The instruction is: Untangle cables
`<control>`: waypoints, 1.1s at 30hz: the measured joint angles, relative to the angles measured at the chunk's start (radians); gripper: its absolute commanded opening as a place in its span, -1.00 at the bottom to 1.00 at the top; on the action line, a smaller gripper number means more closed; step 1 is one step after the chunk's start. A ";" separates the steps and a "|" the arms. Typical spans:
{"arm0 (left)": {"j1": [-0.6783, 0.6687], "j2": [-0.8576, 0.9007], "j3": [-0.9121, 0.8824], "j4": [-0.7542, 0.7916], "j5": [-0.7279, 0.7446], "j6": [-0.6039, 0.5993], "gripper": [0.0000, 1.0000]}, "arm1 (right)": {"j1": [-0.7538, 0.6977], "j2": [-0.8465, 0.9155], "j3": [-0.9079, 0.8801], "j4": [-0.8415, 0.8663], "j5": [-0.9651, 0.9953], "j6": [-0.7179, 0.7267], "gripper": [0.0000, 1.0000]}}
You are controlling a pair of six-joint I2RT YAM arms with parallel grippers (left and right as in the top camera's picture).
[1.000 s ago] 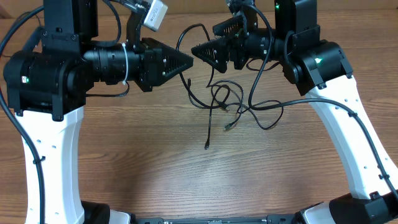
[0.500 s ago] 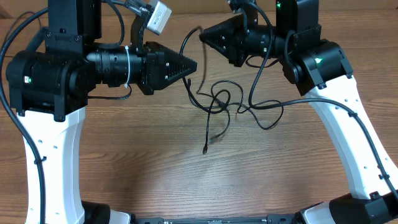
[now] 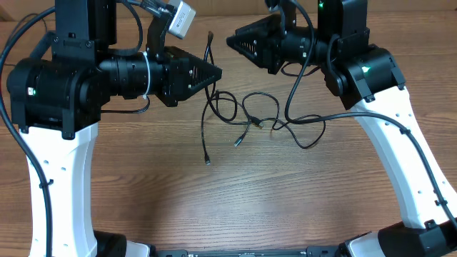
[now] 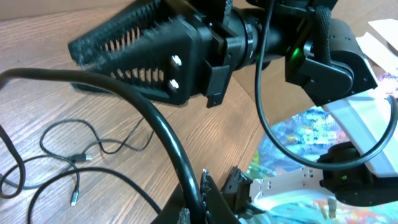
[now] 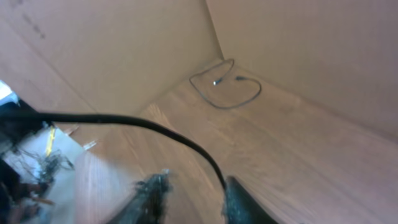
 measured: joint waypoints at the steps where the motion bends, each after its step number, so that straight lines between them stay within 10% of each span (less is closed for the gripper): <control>1: 0.000 0.000 0.000 0.001 -0.002 -0.001 -0.92 | 0.000 0.000 0.000 -0.003 -0.005 -0.014 0.21; 21: -0.042 0.000 0.000 0.047 0.156 -0.122 -0.92 | 0.000 0.000 0.000 0.016 -0.078 -0.090 0.37; 33: -0.098 0.000 0.000 0.050 0.087 -0.145 -0.92 | 0.000 0.000 0.000 0.027 -0.058 -0.092 -0.93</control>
